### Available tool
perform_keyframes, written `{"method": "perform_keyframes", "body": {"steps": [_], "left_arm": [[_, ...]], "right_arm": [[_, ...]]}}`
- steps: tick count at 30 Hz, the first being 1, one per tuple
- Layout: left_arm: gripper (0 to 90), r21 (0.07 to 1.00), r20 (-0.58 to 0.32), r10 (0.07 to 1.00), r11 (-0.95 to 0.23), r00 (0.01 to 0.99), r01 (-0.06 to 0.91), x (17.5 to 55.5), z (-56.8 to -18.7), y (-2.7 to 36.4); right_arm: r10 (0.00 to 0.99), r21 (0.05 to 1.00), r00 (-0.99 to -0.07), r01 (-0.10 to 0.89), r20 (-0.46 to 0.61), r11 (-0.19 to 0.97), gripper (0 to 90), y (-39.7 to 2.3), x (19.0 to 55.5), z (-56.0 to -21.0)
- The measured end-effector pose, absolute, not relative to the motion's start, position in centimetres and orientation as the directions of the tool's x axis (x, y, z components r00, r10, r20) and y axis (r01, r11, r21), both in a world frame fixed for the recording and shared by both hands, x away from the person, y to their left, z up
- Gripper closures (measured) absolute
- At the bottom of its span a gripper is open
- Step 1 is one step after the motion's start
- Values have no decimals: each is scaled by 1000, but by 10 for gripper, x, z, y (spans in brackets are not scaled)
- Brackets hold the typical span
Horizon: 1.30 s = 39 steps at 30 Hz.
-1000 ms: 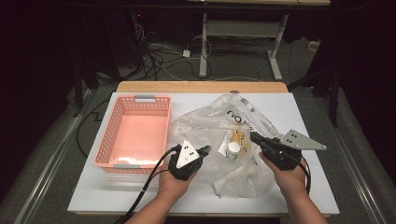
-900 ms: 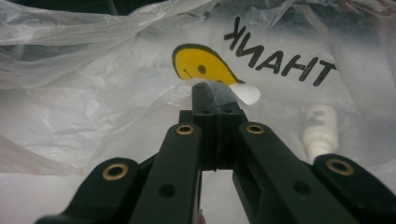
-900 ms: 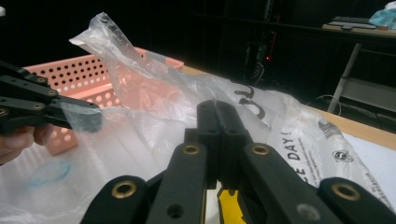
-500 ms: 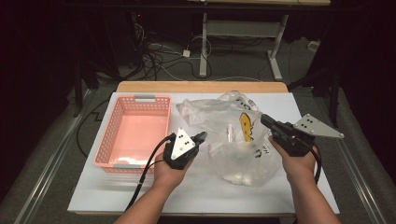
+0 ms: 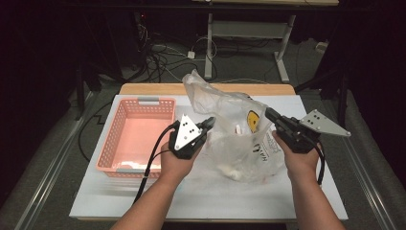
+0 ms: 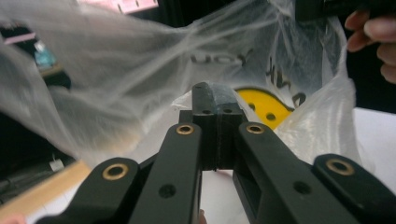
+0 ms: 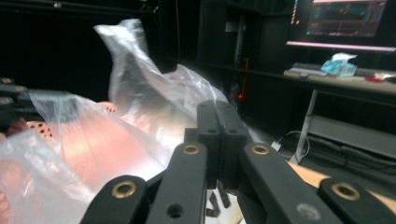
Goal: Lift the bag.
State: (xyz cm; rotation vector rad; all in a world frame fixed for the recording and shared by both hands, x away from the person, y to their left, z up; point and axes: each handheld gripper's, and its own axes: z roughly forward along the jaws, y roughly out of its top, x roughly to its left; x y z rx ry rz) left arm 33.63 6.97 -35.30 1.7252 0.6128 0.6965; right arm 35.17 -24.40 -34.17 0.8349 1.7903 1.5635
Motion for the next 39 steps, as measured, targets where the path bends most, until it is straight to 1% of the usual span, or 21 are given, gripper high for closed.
{"method": "perform_keyframes", "body": {"steps": [6,9,14,18,23,27,30,35,39], "left_arm": [[884,970,194,708,-240,679,-27,344,-315,63],[884,969,207,702,-241,681,-47,349,-303,56],[884,976,195,691,-207,696,-68,356,-285,42],[884,976,207,679,-197,704,-96,359,-272,32],[883,978,204,675,-173,709,-116,362,-263,27],[883,983,177,683,-156,709,-95,367,-269,29],[882,986,145,696,-158,703,-47,375,-284,33],[877,982,76,715,-176,695,73,387,-317,45],[799,971,72,704,-211,706,111,380,-340,55]], "right_arm": [[804,996,-593,32,-46,81,900,-249,357,-326],[808,997,-588,23,-43,70,900,-251,359,-320],[804,998,-592,0,-51,63,900,-246,360,-312],[804,998,-592,-26,-61,56,900,-243,361,-301],[800,996,-597,-83,-60,13,900,-242,355,-277],[804,990,-591,-139,-66,-21,900,-244,350,-259],[807,993,-587,-116,-66,-4,900,-243,355,-263],[822,999,-568,-11,-44,45,900,-241,376,-299],[845,993,-535,81,-25,80,900,-243,392,-325]]}}
